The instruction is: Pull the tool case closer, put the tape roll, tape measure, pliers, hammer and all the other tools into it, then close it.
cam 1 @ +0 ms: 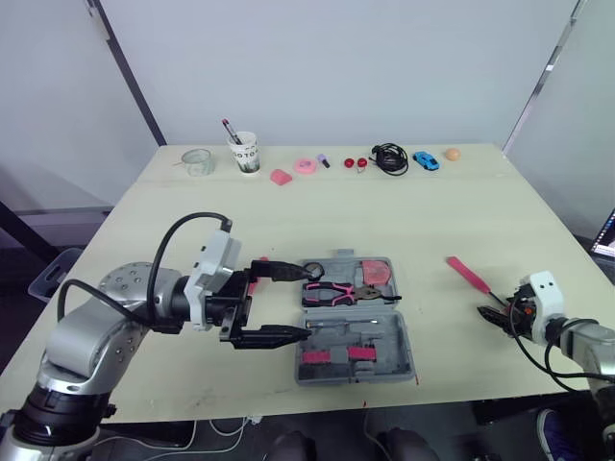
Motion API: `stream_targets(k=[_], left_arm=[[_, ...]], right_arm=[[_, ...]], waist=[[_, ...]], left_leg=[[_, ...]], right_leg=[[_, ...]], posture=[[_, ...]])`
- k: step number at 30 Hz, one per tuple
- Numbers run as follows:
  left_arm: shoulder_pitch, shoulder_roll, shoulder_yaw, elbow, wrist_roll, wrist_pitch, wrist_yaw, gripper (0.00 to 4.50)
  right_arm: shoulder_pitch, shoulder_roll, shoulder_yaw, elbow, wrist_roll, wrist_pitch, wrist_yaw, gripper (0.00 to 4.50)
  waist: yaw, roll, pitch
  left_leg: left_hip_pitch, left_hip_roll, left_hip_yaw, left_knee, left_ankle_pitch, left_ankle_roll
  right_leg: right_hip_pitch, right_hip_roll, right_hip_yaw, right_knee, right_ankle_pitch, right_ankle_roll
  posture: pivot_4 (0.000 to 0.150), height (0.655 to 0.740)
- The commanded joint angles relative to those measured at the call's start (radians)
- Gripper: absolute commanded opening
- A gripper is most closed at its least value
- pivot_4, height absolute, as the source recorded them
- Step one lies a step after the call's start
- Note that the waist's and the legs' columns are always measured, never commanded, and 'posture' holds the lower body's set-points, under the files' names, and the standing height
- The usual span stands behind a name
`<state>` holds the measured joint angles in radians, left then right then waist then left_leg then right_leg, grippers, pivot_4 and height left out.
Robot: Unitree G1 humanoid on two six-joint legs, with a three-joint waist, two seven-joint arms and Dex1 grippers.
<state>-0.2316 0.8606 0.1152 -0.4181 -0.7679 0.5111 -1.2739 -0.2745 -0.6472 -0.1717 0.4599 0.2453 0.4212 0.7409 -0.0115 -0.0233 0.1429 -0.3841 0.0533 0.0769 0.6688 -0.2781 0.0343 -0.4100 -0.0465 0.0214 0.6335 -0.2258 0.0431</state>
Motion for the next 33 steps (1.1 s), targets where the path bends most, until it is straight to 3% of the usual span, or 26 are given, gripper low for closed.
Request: stream_targets(k=[1,3,5,12,25,27,28,33], left_arm=[[0.001,0.011,0.033,-0.035,-0.009,-0.012,0.009,4.46],[0.005,0.012,0.036,-0.038,-0.009,-0.013,0.012,4.46],[0.011,0.011,0.037,-0.044,-0.009,-0.013,0.02,4.5],[0.004,0.01,0.021,-0.032,0.005,-0.026,0.016,4.5],[-0.004,0.009,0.003,-0.014,0.033,-0.044,-0.006,4.5],[-0.006,0.009,0.002,-0.012,0.034,-0.045,-0.008,4.5],[-0.006,0.008,0.002,-0.012,0.034,-0.045,-0.008,4.5],[-0.007,0.004,0.002,-0.003,0.038,-0.049,-0.013,4.5]], right_arm=[[-0.005,-0.008,0.003,0.01,0.005,0.038,0.016,4.5],[-0.002,-0.007,0.003,0.013,-0.005,0.036,0.007,4.5],[0.011,-0.007,0.004,0.018,-0.02,0.029,-0.011,3.52],[0.037,0.0,0.005,0.002,-0.044,0.013,-0.037,1.29],[0.072,0.024,-0.007,-0.042,-0.033,0.006,-0.055,1.29],[0.076,0.023,-0.003,-0.038,-0.039,0.004,-0.057,0.77],[0.078,0.022,-0.002,-0.037,-0.042,0.001,-0.058,0.21],[0.095,0.02,0.015,-0.032,-0.071,-0.103,-0.044,0.08]], waist=[[0.0,0.0,0.0],[0.0,0.0,0.0],[0.0,0.0,0.0],[0.0,-0.002,-0.001],[0.0,-0.003,-0.002],[0.0,-0.003,-0.002],[0.0,-0.003,-0.002],[0.001,-0.005,-0.003]], left_leg=[[0.0,0.0,0.0,0.0,0.0,0.0],[0.0,0.0,0.0,0.0,0.0,0.0],[0.0,0.0,0.0,0.0,0.0,0.0],[0.0,0.0,0.0,0.0,0.0,0.0],[0.0,0.0,0.0,0.0,0.0,0.0],[0.0,0.0,0.0,0.0,0.0,0.0],[0.0,0.0,0.0,0.0,0.0,0.0],[0.0,0.0,0.0,0.0,0.0,0.0]], right_leg=[[0.0,0.0,0.0,0.0,0.0,0.0],[0.0,0.0,0.0,0.0,0.0,0.0],[0.0,0.0,0.0,0.0,0.0,0.0],[0.0,0.0,-0.001,0.0,0.0,0.0],[0.0,0.0,-0.001,0.0,0.0,0.0],[0.0,0.0,-0.001,0.0,0.0,0.0],[0.0,0.0,-0.001,0.0,0.0,0.0],[0.001,0.0,-0.001,0.0,0.0,0.0]], posture=[[0.15,0.74],[0.15,0.74],[0.15,0.74],[0.15,0.74],[0.15,0.74],[0.15,0.74],[0.15,0.74],[0.15,0.74]])
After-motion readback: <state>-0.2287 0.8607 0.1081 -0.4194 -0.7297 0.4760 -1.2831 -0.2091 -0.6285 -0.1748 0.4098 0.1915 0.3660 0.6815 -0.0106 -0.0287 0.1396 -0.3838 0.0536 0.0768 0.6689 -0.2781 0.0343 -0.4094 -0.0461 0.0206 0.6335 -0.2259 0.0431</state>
